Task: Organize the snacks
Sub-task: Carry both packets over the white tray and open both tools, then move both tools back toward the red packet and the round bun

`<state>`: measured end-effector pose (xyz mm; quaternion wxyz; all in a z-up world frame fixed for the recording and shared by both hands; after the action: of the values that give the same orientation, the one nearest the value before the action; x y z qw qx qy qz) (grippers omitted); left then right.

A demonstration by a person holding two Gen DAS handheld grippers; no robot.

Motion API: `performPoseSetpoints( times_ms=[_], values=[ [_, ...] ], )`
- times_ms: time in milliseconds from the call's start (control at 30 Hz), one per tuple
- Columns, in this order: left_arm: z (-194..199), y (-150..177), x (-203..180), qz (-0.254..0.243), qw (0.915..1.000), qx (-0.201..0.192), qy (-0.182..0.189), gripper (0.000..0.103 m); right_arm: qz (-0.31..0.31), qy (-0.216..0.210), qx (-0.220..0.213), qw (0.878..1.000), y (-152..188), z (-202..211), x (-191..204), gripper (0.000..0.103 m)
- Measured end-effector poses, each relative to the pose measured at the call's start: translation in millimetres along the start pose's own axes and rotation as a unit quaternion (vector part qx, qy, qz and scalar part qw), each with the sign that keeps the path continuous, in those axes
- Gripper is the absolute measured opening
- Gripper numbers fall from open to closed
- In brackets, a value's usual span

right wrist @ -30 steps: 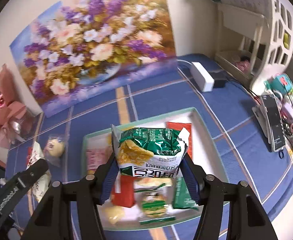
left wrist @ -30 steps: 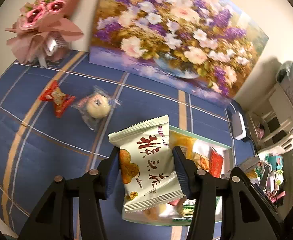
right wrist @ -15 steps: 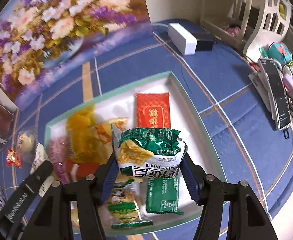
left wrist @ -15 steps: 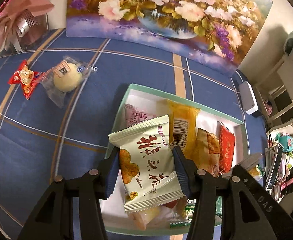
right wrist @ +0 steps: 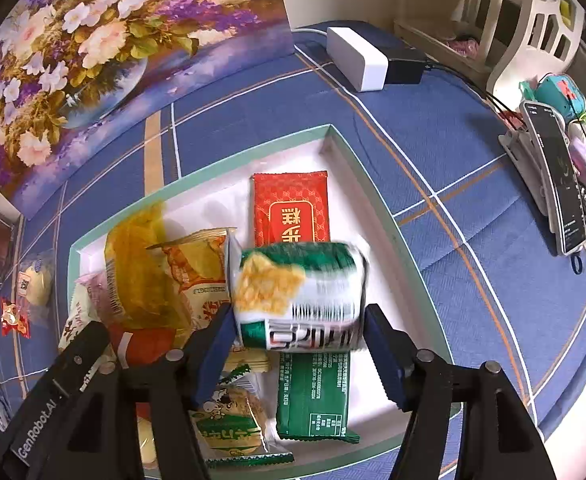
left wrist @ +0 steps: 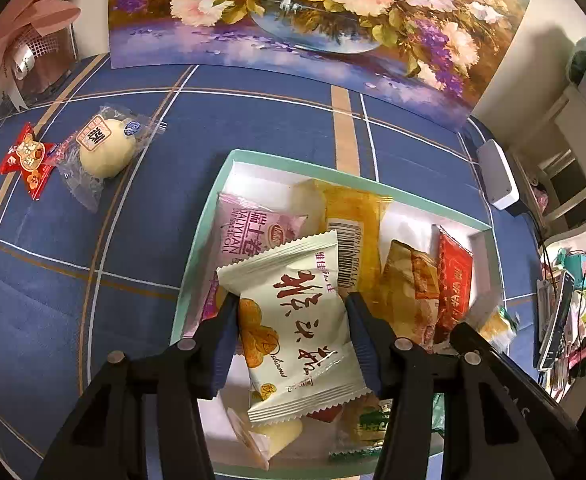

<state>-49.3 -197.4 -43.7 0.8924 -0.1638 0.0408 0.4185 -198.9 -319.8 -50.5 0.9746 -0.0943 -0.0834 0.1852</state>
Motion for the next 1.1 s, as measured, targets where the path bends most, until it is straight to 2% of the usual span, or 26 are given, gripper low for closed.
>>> performPoseSetpoints(
  times_ms=[333, 500, 733, 867, 967, 1000, 1100],
  values=[
    [15.6, -3.8, -1.4, 0.004, 0.9998, 0.008, 0.015, 0.056, 0.002, -0.012, -0.004, 1.0, -2.3, 11.0, 1.6, 0.071],
    [36.4, -7.3, -3.5, -0.002, 0.9997, -0.008, 0.024, 0.061, 0.01, -0.011, -0.018, 1.0, -4.0, 26.8, 5.2, 0.072],
    [58.0, -12.8, 2.3, 0.007, 0.9993, -0.024, 0.03, 0.061, 0.015, -0.013, -0.024, 1.0, -2.8, 37.3, 6.9, 0.072],
    [58.0, -13.2, 12.9, 0.022, 0.9993, -0.023, 0.022, 0.062, 0.016, -0.012, -0.009, 1.0, -1.4, 27.9, 7.3, 0.079],
    [48.2, -11.2, 21.2, 0.028, 0.9995, -0.01, 0.002, 0.072, 0.018, -0.013, 0.008, 1.0, 0.7, 18.3, 8.7, 0.08],
    [43.2, -10.6, 24.5, 0.032, 0.9994, -0.003, -0.009, 0.079, 0.018, -0.014, 0.009, 1.0, 1.7, 16.1, 8.9, 0.08],
    [31.7, -7.7, 33.9, 0.044, 0.9984, 0.011, -0.033, 0.086, 0.018, -0.017, 0.01, 1.0, 3.2, 12.2, 9.6, 0.098]
  ],
)
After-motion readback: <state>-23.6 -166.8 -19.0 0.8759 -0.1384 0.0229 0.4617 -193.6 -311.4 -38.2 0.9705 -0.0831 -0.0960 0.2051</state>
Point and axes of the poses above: each gripper's, at about its wrist camera, not at the fingertips, and z roughly against the way its jaws point, x to its left, y to its underside, the point moved 1 cm from there along -z, roughly the way its jaws point, and after that the axes turned 8 degrees about x, right-handed, at the moved point
